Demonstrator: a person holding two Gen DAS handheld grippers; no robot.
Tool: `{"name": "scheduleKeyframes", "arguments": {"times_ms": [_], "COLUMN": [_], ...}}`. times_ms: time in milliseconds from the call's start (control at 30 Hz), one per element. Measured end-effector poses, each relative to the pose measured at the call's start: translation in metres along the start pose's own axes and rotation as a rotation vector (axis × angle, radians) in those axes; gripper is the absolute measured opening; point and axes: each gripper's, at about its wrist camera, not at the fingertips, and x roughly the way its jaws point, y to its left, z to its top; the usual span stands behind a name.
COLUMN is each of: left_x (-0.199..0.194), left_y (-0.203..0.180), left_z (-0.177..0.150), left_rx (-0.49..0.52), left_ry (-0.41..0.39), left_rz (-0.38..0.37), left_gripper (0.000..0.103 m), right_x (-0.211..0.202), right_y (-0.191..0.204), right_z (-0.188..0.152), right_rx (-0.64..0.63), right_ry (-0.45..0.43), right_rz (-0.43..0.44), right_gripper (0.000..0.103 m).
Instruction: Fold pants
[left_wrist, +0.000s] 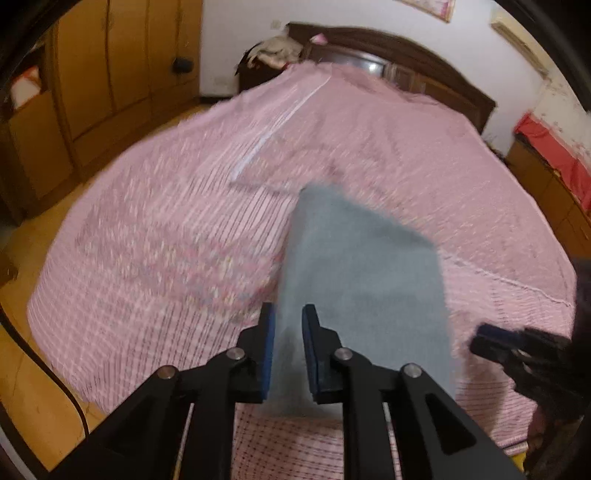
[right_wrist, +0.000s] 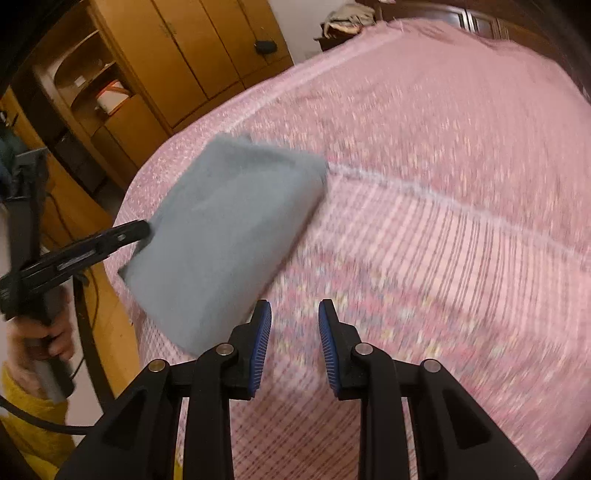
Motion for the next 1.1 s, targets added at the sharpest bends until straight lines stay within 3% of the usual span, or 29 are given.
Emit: {"name": "scheduleKeyframes", "arguments": {"times_ms": [100,300,467,567,700,933,1100], "left_x": [-0.001,0.048,0.082,0.095,0.105,0.071,0.040], "left_y": [-0.012,-0.023,-0.030,-0.022,-0.012,-0.006,0.000], "left_z": [0.015,0.048,0.061,0.062,0.060,0.052,0.030], "left_rx": [0.038,0.074,0.134,0.095,0.061,0.079,0.081], "left_ry": [-0.034,0.005,0.044,0.069,0.078,0.080,0.097], "left_rz": [-0.047,-0.186,-0.088,-0.093,-0.045,-0.059,-0.120], "left_gripper": [0.014,0.014,0.014,0.015,0.014,0.014,0.015], "right_x": [0.002,0.019,0.042,0.057,0.073,0.063,0.035], "right_y": [0.003,0.012,0.017,0.015,0.013,0.015,0.031], "right_z": [0.018,0.044,0.058,0.063,0.063,0.063,0.044], "right_rx": [-0.017,-0.011,-0.018,-0.032,-0.033,-0.010,-0.041], "right_ry": [-0.032,-0.080,-0.097,-0.101,-0.104,-0.114,-0.098], "right_rz": [0.007,0.041,0.042,-0.001,-0.027,-0.040,0.021], "right_gripper": [0.028,0.028,0.028,0.028,0.028,0.028,0.028]}}
